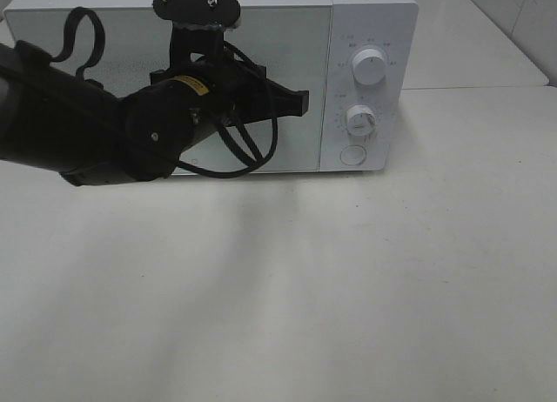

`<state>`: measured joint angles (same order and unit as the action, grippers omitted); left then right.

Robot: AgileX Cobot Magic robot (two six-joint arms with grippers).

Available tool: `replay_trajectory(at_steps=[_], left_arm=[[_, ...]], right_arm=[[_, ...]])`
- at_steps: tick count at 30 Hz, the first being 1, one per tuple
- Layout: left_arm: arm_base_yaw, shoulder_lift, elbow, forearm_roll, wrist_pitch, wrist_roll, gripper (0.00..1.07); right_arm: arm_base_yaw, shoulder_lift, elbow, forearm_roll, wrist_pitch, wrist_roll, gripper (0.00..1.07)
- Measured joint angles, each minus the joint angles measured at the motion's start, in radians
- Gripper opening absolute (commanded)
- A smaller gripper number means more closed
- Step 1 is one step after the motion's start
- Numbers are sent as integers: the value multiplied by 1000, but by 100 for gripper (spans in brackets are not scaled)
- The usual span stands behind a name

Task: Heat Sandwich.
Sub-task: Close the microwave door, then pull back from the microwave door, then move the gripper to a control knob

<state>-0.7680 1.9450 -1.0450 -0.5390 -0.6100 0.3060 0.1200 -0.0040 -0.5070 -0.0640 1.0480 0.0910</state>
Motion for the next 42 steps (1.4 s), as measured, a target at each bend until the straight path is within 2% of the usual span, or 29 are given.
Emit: replay_trajectory(at_steps=[4, 5, 6, 7, 8, 10, 11, 17, 20, 22, 26, 32, 34, 35, 38, 42], left_arm=[[-22, -52, 50, 0, 22, 0, 1], [-24, -63, 61, 0, 43, 0, 6], [-29, -87, 76, 0, 99, 0, 25], [-29, -87, 76, 0, 99, 0, 25], [-31, -99, 84, 0, 136, 0, 41], [-31, -118, 96, 0, 215, 0, 78], [-31, -138, 105, 0, 293, 0, 101], [-31, -190, 109, 7, 496, 0, 98], [-31, -234, 109, 58, 656, 0, 97], [-31, -244, 109, 73, 688, 0, 97], [-31, -309, 109, 118, 863, 0, 97], [-18, -354, 109, 136, 999, -19, 97], [11, -364, 109, 136, 1061, -42, 97], [54, -366, 109, 138, 1125, -59, 97], [97, -367, 109, 142, 1185, -70, 97], [208, -372, 109, 144, 1331, -78, 97]], right_arm=[[0, 0, 0, 0, 0, 0, 76], [0, 0, 0, 0, 0, 0, 76], [0, 0, 0, 0, 0, 0, 76], [0, 0, 0, 0, 0, 0, 76], [0, 0, 0, 0, 0, 0, 76], [0, 0, 0, 0, 0, 0, 76], [0, 0, 0, 0, 0, 0, 76], [0, 0, 0, 0, 0, 0, 76], [0, 0, 0, 0, 0, 0, 76], [0, 0, 0, 0, 0, 0, 76], [0, 0, 0, 0, 0, 0, 76], [0, 0, 0, 0, 0, 0, 76], [0, 0, 0, 0, 0, 0, 76], [0, 0, 0, 0, 0, 0, 76], [0, 0, 0, 0, 0, 0, 76], [0, 0, 0, 0, 0, 0, 76]])
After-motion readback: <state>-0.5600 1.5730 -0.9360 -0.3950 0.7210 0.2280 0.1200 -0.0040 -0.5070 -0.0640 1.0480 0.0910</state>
